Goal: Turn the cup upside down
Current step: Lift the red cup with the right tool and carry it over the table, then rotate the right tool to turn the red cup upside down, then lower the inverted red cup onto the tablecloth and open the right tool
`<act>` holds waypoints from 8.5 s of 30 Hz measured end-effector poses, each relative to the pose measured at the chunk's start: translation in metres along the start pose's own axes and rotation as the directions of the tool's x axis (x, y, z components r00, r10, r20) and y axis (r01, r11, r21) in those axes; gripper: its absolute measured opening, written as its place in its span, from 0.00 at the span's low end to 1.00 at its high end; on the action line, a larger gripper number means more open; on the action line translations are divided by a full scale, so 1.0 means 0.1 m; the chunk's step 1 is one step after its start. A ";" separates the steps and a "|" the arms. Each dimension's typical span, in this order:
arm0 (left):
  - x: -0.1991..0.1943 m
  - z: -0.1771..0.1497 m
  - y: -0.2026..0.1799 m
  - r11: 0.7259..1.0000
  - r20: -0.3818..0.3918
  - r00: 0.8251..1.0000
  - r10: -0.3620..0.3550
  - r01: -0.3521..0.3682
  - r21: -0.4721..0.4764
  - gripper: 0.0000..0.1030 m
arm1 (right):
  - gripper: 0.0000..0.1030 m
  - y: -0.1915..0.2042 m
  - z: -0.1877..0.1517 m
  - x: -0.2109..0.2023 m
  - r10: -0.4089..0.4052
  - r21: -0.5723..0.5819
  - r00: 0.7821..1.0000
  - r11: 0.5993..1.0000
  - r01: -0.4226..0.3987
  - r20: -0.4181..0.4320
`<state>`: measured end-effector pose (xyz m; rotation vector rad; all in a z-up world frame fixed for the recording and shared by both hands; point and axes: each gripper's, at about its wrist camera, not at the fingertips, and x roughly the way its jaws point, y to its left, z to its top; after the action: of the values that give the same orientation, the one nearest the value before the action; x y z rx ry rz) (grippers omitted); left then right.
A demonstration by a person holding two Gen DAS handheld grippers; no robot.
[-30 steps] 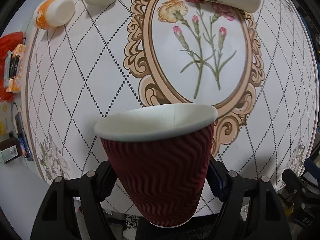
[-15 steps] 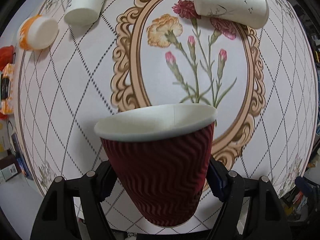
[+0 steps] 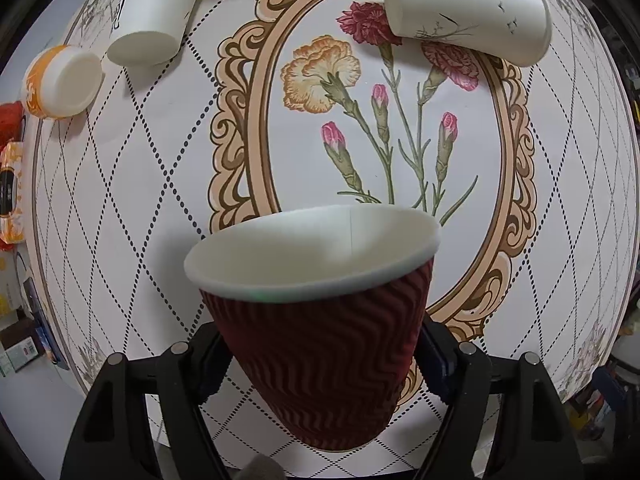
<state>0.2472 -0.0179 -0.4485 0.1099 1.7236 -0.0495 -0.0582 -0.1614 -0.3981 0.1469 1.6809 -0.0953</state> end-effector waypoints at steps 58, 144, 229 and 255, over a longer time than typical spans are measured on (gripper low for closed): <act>-1.40 -2.03 1.06 0.954 0.295 0.952 0.086 0.006 -0.298 0.98 | 1.00 0.28 -0.41 -0.73 0.123 -0.187 0.984 0.977 -0.098 0.130; -0.11 -1.70 2.27 0.920 0.125 0.992 0.019 0.032 -0.390 0.98 | 0.75 2.52 -0.42 0.65 0.216 0.108 0.737 -0.975 0.191 0.640; -0.43 -1.09 1.12 0.984 0.144 0.988 0.048 -0.022 -0.178 0.98 | 0.67 1.47 2.40 0.05 -0.018 -0.562 0.997 0.827 -0.025 -0.070; -0.32 -1.13 1.04 0.989 0.129 0.990 0.049 -0.031 -0.143 0.98 | 0.68 1.34 1.53 -0.74 0.210 -0.357 0.726 0.933 0.053 0.655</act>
<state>0.1516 0.0949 -0.3963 0.0359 1.5866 0.0931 0.1208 -0.0550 -0.3392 -0.0887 0.9108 0.2054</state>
